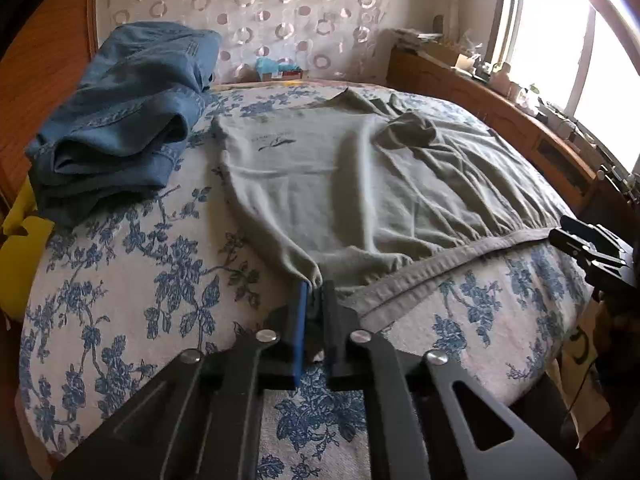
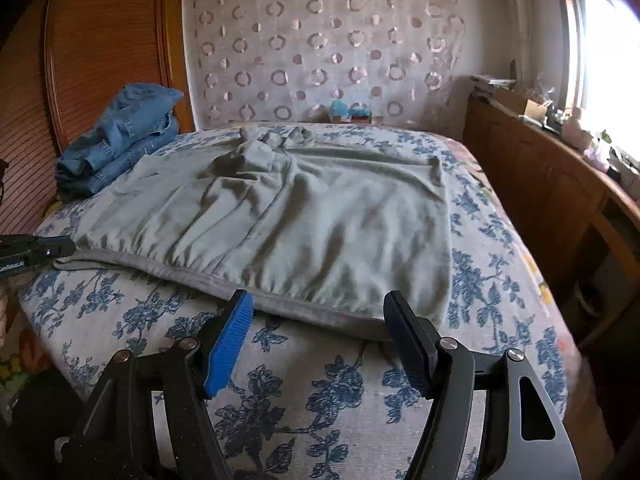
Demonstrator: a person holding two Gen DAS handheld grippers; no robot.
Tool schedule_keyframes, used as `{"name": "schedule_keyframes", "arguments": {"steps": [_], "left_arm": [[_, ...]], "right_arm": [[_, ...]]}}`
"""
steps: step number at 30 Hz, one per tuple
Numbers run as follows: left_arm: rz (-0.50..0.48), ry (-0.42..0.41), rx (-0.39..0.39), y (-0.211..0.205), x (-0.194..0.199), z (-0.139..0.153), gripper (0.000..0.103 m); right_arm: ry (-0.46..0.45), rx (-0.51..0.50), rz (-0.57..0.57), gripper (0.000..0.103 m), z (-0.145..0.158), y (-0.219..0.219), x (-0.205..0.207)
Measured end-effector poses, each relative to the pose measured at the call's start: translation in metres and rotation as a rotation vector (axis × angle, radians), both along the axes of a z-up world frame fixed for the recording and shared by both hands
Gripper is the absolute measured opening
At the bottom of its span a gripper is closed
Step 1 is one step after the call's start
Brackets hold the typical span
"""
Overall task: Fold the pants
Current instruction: 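Lower the left gripper onto the sweatpants hem and close it, then lift the held hem with the left gripper, fold it over, release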
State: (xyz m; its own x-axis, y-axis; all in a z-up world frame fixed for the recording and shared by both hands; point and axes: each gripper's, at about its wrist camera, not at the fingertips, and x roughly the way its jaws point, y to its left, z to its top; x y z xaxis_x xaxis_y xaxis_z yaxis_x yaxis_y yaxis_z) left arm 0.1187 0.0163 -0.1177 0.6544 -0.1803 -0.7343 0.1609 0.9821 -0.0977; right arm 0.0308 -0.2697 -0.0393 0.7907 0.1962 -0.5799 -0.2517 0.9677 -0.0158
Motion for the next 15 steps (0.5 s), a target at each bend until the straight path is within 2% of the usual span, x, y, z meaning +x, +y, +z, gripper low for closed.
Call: {"name": "schedule_keyframes", "arguments": {"steps": [9,15], "left_arm": [[-0.053,-0.076,-0.016,-0.018,-0.001,0.037,0.006],[-0.113,-0.113,-0.012,-0.047,0.007,0.06,0.006]], "right_arm": [[-0.001,0.063,0.022,0.07,0.0,-0.005,-0.003],[-0.024,0.065,0.035,0.07,0.006,-0.012,-0.009]]}}
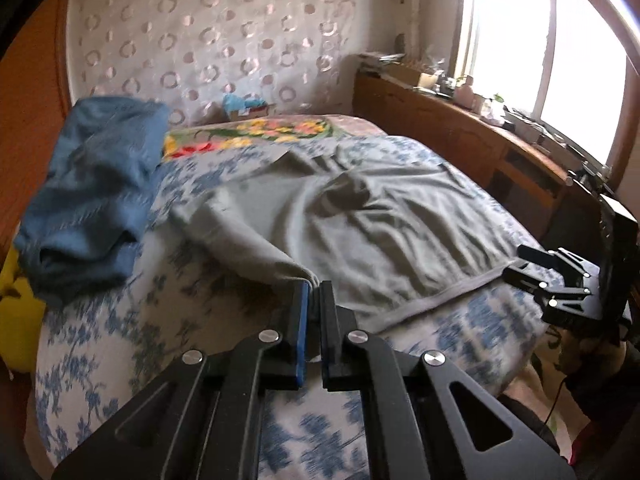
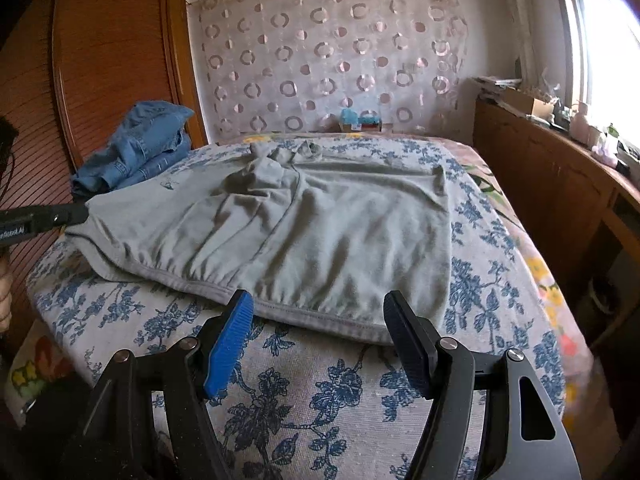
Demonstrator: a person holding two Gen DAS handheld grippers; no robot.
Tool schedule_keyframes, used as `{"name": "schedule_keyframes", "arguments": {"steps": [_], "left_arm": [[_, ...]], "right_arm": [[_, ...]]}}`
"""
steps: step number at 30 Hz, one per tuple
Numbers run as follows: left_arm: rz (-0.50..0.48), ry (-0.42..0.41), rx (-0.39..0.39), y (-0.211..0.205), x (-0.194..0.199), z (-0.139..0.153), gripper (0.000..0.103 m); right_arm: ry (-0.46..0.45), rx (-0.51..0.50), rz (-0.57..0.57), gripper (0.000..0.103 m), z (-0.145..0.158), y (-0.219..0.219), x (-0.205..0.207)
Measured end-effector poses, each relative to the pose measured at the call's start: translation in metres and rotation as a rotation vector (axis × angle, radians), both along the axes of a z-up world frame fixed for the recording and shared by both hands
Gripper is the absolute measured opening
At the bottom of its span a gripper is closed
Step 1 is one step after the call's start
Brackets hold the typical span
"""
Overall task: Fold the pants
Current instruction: 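Lift the held hem with the left gripper, fold it over, release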
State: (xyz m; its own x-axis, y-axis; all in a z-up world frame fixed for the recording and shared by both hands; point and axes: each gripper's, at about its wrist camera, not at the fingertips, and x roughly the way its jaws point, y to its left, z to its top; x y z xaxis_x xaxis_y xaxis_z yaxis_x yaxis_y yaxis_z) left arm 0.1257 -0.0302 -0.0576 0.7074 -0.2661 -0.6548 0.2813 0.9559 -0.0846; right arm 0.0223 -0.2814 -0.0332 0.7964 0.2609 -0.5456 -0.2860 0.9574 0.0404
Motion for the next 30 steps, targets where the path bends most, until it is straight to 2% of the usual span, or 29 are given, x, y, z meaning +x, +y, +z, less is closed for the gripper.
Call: {"name": "schedule_keyframes", "arguments": {"steps": [10,19,27,30], "left_arm": [[-0.119,-0.04,-0.004,-0.054,0.016,0.029,0.006],[-0.225,-0.029,-0.012,-0.111,0.024,0.034,0.006],[-0.267,-0.022,-0.008,-0.136,0.027,0.038,0.006],[-0.261,-0.018,-0.035,-0.135,0.027,0.037,0.006]], "right_arm": [[-0.026,0.025,0.002,0.07,0.001,-0.007,-0.009],[-0.029,0.041,-0.016,0.07,0.0,-0.022,-0.013],[-0.036,0.062,-0.039,0.07,0.002,-0.029,-0.019],[-0.035,0.064,-0.042,0.07,0.002,-0.028,-0.02]]}}
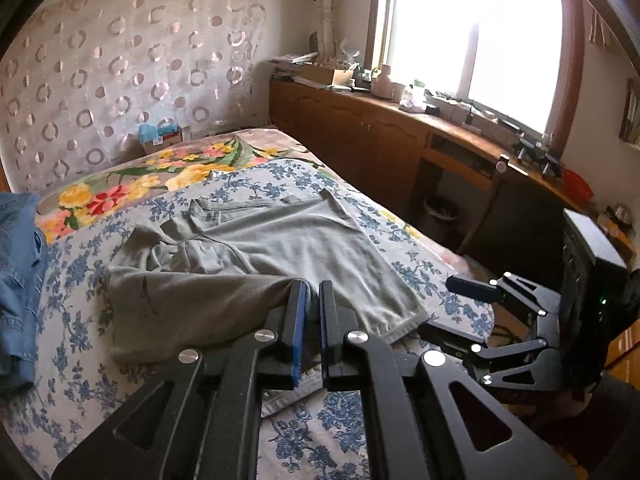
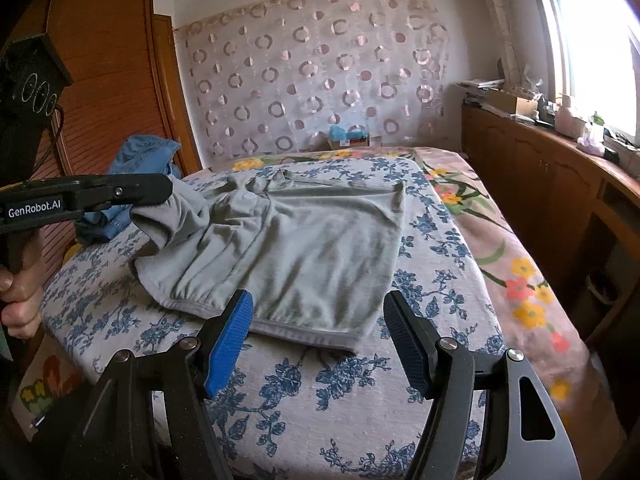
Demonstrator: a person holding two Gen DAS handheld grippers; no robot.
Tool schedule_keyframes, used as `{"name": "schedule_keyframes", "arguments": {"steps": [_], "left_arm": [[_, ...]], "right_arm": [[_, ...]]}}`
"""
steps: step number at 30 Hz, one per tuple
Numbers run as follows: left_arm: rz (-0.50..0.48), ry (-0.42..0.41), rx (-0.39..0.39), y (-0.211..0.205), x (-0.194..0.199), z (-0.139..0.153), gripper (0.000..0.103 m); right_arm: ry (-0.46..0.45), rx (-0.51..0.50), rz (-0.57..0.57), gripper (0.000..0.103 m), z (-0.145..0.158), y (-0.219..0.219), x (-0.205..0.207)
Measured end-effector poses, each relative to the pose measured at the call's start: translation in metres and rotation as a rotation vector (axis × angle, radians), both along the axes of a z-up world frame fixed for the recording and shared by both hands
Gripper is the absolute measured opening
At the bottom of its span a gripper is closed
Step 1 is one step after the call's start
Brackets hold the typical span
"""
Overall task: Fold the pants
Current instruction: 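Lift the held hem with the left gripper, fold it over, release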
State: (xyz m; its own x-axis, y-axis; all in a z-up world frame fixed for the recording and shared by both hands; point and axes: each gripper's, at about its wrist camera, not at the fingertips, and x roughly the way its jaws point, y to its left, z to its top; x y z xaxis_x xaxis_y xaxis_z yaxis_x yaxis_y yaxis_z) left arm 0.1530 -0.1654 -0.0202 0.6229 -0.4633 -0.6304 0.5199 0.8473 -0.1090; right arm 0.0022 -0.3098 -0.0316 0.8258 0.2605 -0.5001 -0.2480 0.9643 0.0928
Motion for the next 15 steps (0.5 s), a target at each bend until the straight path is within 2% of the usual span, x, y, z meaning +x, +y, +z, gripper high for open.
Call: {"name": "schedule_keyframes", "arguments": {"steps": [2,4,9,13,15], "left_arm": [[0.013,0.011,0.003,0.003,0.001,-0.002,0.006],[0.038,0.006,0.034,0.005,0.002,-0.006,0.011],[0.07,-0.009,0.027,0.023,-0.001,-0.01,0.045],[0.106,0.002,0.037,0.04,-0.001,-0.015,0.05],[0.123,0.009,0.032,0.049,-0.001,-0.02,0.072]], "right_arm": [[0.002,-0.003,-0.001,0.07,-0.001,0.002,0.0],[0.003,-0.003,0.0,0.07,-0.002,0.005,0.001],[0.004,0.002,0.005,0.07,-0.004,0.008,0.003],[0.016,-0.001,0.014,0.07,-0.007,0.016,0.01],[0.023,-0.003,0.023,0.07,-0.008,0.021,0.014]]}}
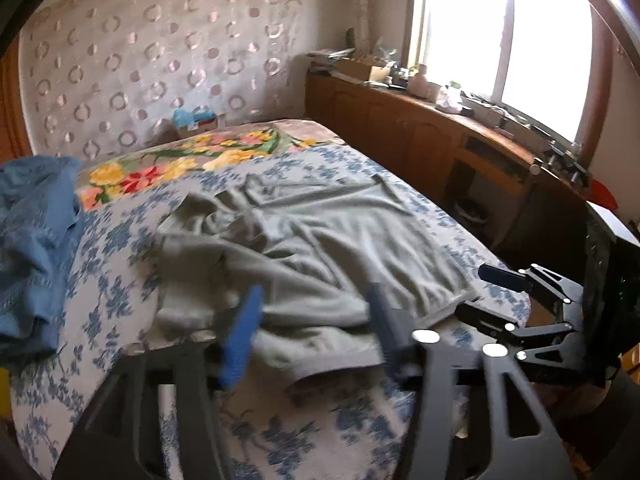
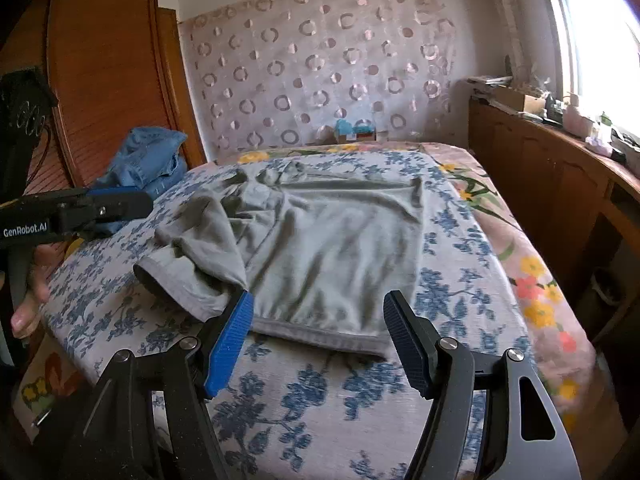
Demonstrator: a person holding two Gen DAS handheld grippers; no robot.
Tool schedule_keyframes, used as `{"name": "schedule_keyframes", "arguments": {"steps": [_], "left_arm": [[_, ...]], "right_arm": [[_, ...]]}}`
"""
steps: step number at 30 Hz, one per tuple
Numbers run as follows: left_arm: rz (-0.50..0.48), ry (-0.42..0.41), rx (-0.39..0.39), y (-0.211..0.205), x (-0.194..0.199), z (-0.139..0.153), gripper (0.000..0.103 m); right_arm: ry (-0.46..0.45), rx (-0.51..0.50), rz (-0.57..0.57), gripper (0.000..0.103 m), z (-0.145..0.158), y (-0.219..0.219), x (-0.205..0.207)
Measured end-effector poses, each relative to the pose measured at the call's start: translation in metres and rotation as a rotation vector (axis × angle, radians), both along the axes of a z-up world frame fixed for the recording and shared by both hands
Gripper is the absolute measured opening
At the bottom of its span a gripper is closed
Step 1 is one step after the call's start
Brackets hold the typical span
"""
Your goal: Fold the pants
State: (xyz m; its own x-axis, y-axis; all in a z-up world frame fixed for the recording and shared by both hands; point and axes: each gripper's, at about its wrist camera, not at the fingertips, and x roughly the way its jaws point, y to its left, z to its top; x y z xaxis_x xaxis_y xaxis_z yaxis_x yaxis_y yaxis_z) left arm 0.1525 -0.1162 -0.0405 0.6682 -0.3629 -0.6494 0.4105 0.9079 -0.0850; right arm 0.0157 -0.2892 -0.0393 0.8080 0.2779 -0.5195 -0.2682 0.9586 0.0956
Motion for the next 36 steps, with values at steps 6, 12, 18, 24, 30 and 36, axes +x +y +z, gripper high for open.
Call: {"name": "schedule_keyframes", "arguments": {"steps": [6,12,18,24,30,36], "left_arm": [[0.039,0.025,-0.035,0.026,0.0,-0.013,0.077],[0.081,0.018,-0.021,0.041,-0.006,-0.021,0.077],[0.11,0.023,-0.023,0.053,-0.009,-0.031,0.077],[0.114,0.022,-0.029,0.055,-0.013,-0.034,0.077],[0.117,0.02,-0.034,0.055,-0.017,-0.036,0.077],[0.119,0.015,-0.054,0.054,-0.019,-0.033,0.077]], "right_arm": [[0.024,0.007,0.039,0.062,-0.005,0.014,0.014],[0.07,0.024,0.08,0.042,-0.011,0.023,0.032],[0.127,0.011,0.143,0.029,-0.019,0.032,0.051],[0.132,-0.009,0.158,0.014,-0.015,0.037,0.063],[0.06,-0.033,0.195,0.003,-0.002,0.035,0.056],[-0.023,-0.019,0.176,0.003,0.026,0.017,0.037]]}}
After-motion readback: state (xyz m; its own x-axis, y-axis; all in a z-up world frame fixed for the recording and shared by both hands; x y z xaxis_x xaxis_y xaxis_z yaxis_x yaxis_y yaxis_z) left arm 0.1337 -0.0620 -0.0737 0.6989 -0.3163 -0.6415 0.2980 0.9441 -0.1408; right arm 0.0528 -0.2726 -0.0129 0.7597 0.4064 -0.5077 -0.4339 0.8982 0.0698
